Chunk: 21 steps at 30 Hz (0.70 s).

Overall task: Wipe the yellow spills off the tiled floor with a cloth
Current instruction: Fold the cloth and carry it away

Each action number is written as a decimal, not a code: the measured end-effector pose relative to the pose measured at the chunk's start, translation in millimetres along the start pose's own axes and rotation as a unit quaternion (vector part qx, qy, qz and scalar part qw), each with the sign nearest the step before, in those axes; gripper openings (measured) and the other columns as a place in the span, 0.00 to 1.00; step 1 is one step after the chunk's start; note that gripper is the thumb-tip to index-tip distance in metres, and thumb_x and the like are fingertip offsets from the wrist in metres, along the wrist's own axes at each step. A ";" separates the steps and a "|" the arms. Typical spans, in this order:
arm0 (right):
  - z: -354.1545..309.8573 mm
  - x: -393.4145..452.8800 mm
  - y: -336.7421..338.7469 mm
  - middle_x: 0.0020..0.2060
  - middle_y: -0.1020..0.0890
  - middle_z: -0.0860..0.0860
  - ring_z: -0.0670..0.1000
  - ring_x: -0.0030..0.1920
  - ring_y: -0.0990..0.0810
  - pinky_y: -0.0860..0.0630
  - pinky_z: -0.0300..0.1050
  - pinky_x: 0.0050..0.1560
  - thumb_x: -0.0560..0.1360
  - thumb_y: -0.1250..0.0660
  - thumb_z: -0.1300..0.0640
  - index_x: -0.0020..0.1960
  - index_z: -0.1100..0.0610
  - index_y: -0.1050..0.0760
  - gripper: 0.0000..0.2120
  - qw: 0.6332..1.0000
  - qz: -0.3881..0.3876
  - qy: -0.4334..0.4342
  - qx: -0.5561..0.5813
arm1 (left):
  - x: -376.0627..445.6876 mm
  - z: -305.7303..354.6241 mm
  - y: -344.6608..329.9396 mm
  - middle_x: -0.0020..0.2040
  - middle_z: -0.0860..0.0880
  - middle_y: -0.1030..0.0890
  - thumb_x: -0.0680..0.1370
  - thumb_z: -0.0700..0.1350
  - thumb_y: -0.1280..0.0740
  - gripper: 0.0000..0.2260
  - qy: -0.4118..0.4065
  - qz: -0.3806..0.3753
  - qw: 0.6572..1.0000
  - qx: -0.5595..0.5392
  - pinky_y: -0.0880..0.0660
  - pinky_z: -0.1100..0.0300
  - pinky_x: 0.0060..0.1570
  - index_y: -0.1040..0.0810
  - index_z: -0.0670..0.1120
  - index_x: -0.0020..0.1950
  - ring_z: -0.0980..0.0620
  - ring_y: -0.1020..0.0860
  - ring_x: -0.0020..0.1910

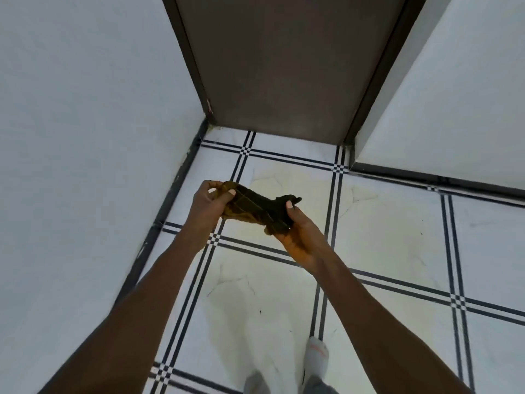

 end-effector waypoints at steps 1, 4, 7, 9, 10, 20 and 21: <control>-7.2 -27.8 -18.6 0.69 0.21 0.64 0.64 0.71 0.22 0.21 0.60 0.65 0.85 0.37 0.53 0.76 0.64 0.31 0.24 1.000 0.001 0.003 -0.020 | -22.8 23.4 11.7 0.53 0.46 0.16 0.81 0.45 0.29 0.13 -0.027 -0.007 0.999 0.045 0.17 0.60 0.50 0.25 0.45 0.64 0.52 0.16 0.52; -25.1 -100.5 -55.8 0.65 0.16 0.60 0.60 0.67 0.18 0.18 0.57 0.60 0.85 0.36 0.54 0.73 0.61 0.27 0.19 0.998 0.017 0.036 -0.056 | -81.3 68.8 27.9 0.60 0.50 0.20 0.80 0.51 0.28 0.20 -0.106 -0.019 0.978 0.181 0.21 0.56 0.60 0.26 0.45 0.69 0.54 0.21 0.57; -41.8 -157.6 -98.7 0.60 0.14 0.58 0.57 0.62 0.15 0.15 0.55 0.55 0.84 0.35 0.56 0.68 0.58 0.23 0.15 0.995 0.008 0.068 -0.074 | -136.5 107.3 34.8 0.67 0.50 0.24 0.78 0.53 0.27 0.24 -0.187 -0.002 0.956 0.225 0.25 0.55 0.63 0.26 0.47 0.71 0.53 0.26 0.65; -39.1 -192.7 -119.4 0.57 0.12 0.55 0.54 0.58 0.13 0.14 0.52 0.51 0.84 0.35 0.56 0.64 0.55 0.21 0.10 0.991 0.013 0.077 -0.108 | -173.8 118.7 35.0 0.59 0.51 0.20 0.79 0.53 0.27 0.15 -0.211 -0.020 0.952 0.221 0.22 0.54 0.60 0.21 0.50 0.62 0.53 0.23 0.59; -37.6 -203.7 -126.5 0.55 0.12 0.53 0.53 0.57 0.13 0.14 0.50 0.49 0.84 0.35 0.56 0.62 0.53 0.21 0.08 0.988 0.015 0.083 -0.127 | -185.9 120.2 30.8 0.55 0.52 0.18 0.79 0.53 0.27 0.11 -0.212 -0.035 0.953 0.215 0.20 0.56 0.57 0.20 0.50 0.58 0.54 0.21 0.56; -43.8 -287.8 -116.9 0.61 0.14 0.58 0.54 0.61 0.14 0.15 0.45 0.47 0.83 0.32 0.54 0.69 0.60 0.24 0.17 0.970 0.038 0.130 -0.201 | -254.9 131.2 -14.3 0.52 0.50 0.17 0.82 0.50 0.30 0.08 -0.190 -0.067 0.959 0.201 0.19 0.62 0.50 0.19 0.46 0.56 0.50 0.18 0.54; -46.5 -292.4 -109.8 0.60 0.14 0.57 0.55 0.60 0.14 0.15 0.46 0.48 0.83 0.32 0.54 0.68 0.60 0.23 0.16 0.969 0.045 0.133 -0.202 | -259.2 134.5 -16.0 0.52 0.50 0.17 0.83 0.50 0.32 0.08 -0.187 -0.058 0.962 0.189 0.20 0.63 0.50 0.20 0.47 0.56 0.51 0.18 0.54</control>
Point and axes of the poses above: each hand's wrist, its own x-axis towards the middle knuckle, its own y-axis out of the back of the hand, z = x × y, the point moved 4 cm from there along x, towards the middle knuckle
